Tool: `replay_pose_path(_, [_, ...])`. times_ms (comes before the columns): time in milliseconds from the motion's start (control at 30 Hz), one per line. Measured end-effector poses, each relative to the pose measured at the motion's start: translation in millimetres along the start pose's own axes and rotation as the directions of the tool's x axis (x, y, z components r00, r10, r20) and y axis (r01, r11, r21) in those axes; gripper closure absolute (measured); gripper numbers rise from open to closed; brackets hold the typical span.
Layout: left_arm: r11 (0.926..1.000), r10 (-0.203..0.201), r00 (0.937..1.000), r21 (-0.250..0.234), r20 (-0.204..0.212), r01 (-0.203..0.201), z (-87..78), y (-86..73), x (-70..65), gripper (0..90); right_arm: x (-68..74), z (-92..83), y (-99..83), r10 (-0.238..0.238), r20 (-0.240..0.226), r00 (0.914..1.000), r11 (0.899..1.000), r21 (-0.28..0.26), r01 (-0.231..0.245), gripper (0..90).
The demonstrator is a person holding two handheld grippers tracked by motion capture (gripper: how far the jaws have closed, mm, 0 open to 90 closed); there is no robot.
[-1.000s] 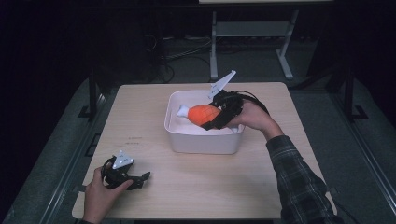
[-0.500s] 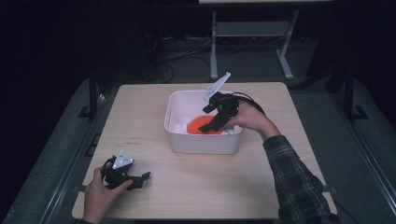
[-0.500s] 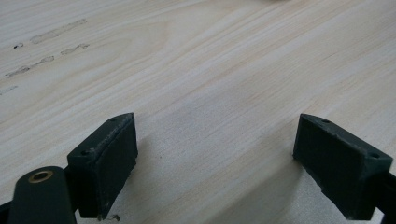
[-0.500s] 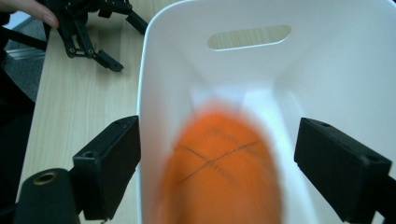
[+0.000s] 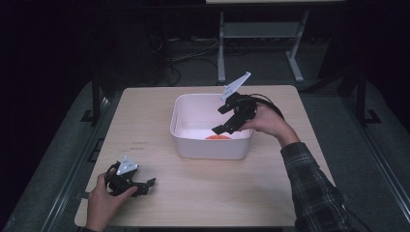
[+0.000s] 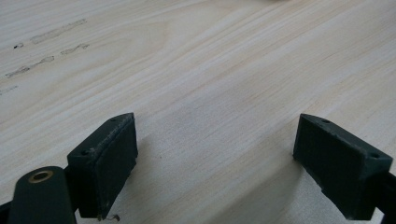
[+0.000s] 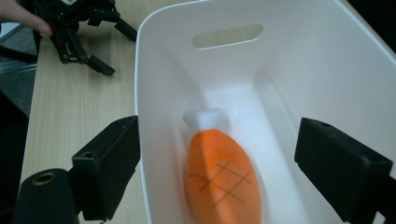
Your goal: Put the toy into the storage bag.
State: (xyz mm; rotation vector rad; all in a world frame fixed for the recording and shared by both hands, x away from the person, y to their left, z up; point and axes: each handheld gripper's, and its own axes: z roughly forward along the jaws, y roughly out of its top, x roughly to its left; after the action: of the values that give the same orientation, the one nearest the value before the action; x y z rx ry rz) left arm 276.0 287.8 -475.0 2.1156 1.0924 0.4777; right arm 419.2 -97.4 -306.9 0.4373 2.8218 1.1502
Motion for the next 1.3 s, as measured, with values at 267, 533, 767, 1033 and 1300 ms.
replay_pose_path(267, [1.0000,0.000,1.0000,0.000,0.000,0.000,0.0,0.0,0.0,12.9,-4.6,-27.7,-18.6,0.075,0.062,0.9953,0.996,-0.051,-0.072,13.4])
replay_pose_path(533, [1.0000,0.000,1.0000,0.000,0.001,0.000,0.0,0.0,0.0,12.9,-7.4,-47.0,-37.5,0.128,0.106,0.9861,0.989,-0.086,-0.119,12.6])
replay_pose_path(767, [1.0000,0.002,1.0000,0.002,0.000,-0.002,-0.2,0.0,0.2,12.9,-5.4,-61.0,-57.0,0.180,0.129,0.9752,0.978,-0.132,-0.163,11.0])
replay_pose_path(1033, [1.0000,0.003,1.0000,0.002,0.001,-0.003,-0.2,0.0,0.2,12.9,0.6,-74.1,-88.1,0.233,0.158,0.9596,0.963,-0.174,-0.205,10.4])
replay_pose_path(1300, [1.0000,0.001,1.0000,0.001,0.000,-0.001,-0.1,0.0,0.0,12.9,9.3,-79.5,-122.5,0.289,0.191,0.9382,0.945,-0.211,-0.248,9.5])
